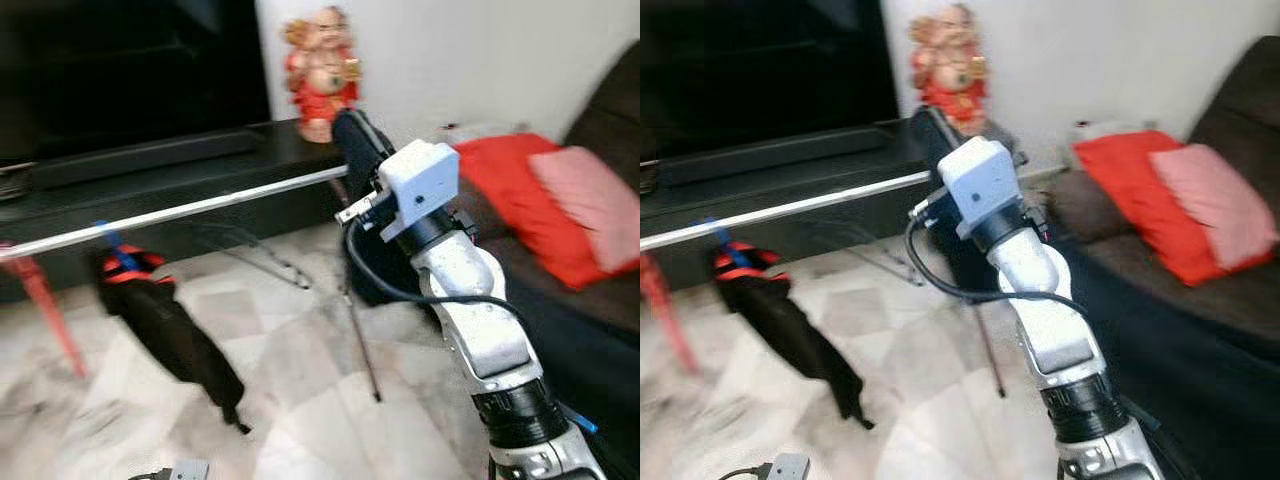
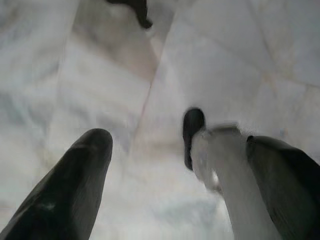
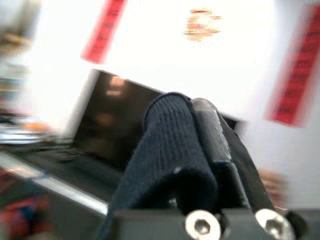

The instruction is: Hang hanger

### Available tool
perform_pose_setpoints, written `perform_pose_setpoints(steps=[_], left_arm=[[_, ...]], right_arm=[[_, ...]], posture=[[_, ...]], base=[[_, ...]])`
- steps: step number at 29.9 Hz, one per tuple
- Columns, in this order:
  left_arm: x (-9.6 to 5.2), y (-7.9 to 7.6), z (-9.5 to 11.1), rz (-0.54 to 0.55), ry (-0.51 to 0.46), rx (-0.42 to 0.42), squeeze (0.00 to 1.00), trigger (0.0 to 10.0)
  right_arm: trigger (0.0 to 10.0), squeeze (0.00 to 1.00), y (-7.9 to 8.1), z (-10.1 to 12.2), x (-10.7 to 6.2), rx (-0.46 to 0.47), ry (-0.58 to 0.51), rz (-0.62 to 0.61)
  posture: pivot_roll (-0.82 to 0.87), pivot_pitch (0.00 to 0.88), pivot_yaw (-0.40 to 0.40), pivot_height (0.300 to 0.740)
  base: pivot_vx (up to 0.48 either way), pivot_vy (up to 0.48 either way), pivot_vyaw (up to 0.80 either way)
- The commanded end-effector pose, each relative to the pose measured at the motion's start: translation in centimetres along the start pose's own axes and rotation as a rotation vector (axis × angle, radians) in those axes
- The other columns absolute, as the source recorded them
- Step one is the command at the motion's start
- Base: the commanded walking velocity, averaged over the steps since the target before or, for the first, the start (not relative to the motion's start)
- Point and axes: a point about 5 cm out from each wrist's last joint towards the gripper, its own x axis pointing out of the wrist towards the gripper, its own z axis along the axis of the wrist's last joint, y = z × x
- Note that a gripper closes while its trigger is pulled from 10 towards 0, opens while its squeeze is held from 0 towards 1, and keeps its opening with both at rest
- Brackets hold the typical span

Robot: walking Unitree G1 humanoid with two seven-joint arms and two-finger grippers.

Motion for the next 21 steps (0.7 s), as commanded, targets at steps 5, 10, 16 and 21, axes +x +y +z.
perform_pose_setpoints(steps=[5,10,16,21], left_arm=[[0.0,0.5,0.1,0.010,0.003,0.007,0.00,10.0],[-0.1,0.5,-0.1,0.010,0.009,0.010,0.00,10.0],[-0.2,1.2,-0.1,0.039,0.003,0.011,0.00,10.0],[-0.3,1.6,-0.3,0.075,-0.006,-0.005,0.00,10.0]], right_arm=[[10.0,0.00,2.2,0.1,-0.2,0.063,-0.009,0.179],[10.0,0.00,0.5,-4.7,-2.6,0.234,0.202,-0.067],[10.0,0.00,-1.4,-10.8,-8.3,0.382,0.474,-0.369],[10.0,0.00,-0.9,-14.2,-13.2,0.522,0.629,-0.548]], posture=[[-0.01,0.022,0.031,0.740],[-0.01,0.026,0.032,0.740],[0.01,0.024,0.030,0.740],[0.00,0.022,0.027,0.740]], base=[[0.000,0.000,0.64],[0.000,0.000,0.00],[0.000,0.000,0.00],[0.000,0.000,0.00]])
